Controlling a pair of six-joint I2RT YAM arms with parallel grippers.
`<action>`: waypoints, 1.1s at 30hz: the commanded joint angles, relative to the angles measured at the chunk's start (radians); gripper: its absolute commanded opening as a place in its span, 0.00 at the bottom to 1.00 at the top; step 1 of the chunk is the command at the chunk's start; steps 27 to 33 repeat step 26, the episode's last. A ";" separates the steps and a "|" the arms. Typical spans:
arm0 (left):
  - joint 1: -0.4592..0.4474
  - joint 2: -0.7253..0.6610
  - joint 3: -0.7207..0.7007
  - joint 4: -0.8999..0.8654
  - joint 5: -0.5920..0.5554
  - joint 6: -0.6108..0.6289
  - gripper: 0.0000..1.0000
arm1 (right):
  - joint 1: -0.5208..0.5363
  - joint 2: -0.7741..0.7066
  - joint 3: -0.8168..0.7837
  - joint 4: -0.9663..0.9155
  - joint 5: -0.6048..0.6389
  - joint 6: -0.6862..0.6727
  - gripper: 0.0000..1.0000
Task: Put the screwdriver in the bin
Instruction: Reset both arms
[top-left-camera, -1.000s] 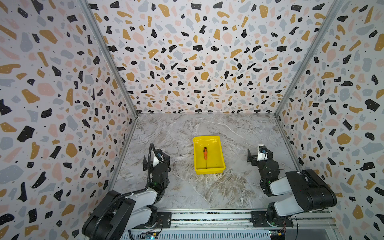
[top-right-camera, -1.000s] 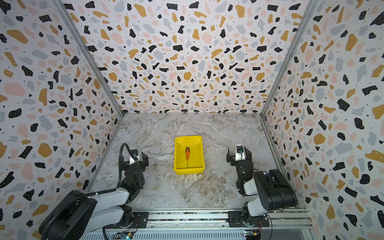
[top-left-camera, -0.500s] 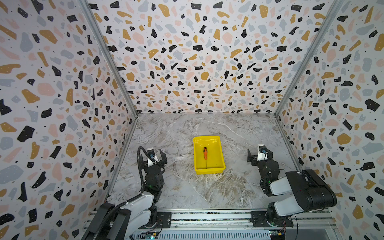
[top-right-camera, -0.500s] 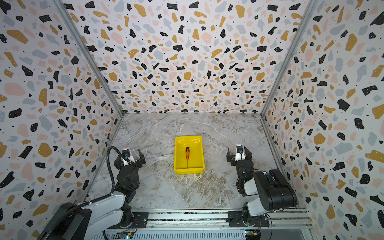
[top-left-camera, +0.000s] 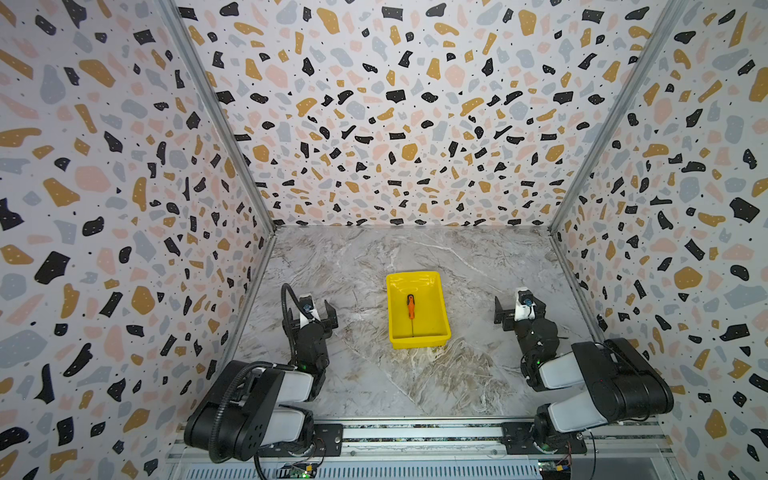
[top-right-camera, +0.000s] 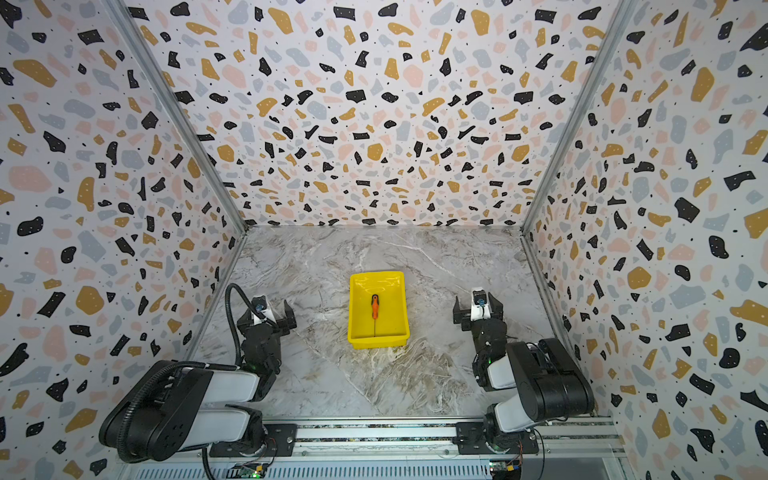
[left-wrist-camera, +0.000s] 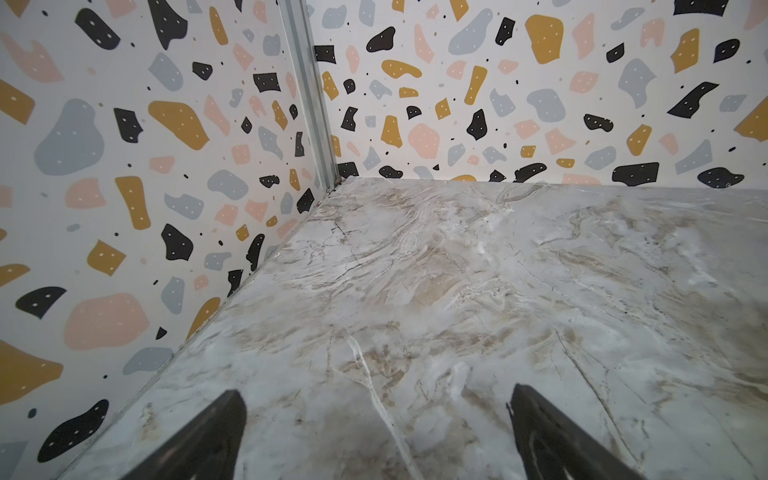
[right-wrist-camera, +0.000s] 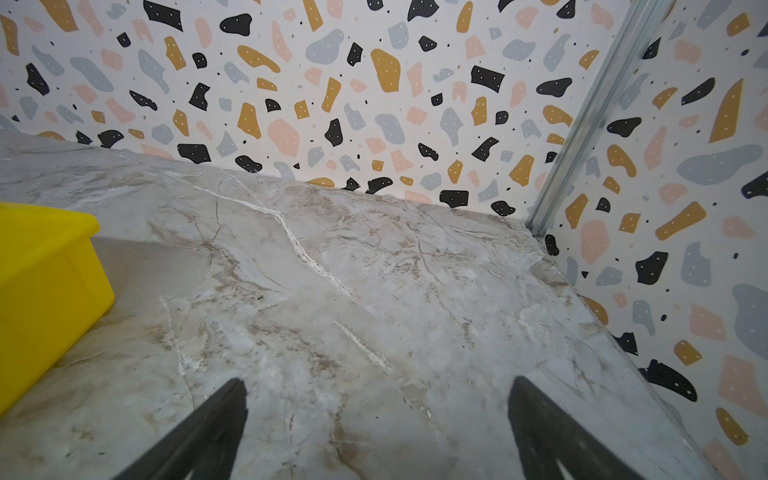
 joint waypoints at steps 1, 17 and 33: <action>0.005 -0.010 0.020 0.045 0.008 -0.013 1.00 | -0.019 -0.002 0.045 -0.066 -0.029 0.028 0.99; 0.005 -0.010 0.017 0.050 0.008 -0.013 1.00 | -0.078 0.006 0.087 -0.141 -0.135 0.051 0.99; 0.005 -0.010 0.017 0.050 0.008 -0.014 1.00 | -0.061 0.002 0.077 -0.125 -0.103 0.042 0.99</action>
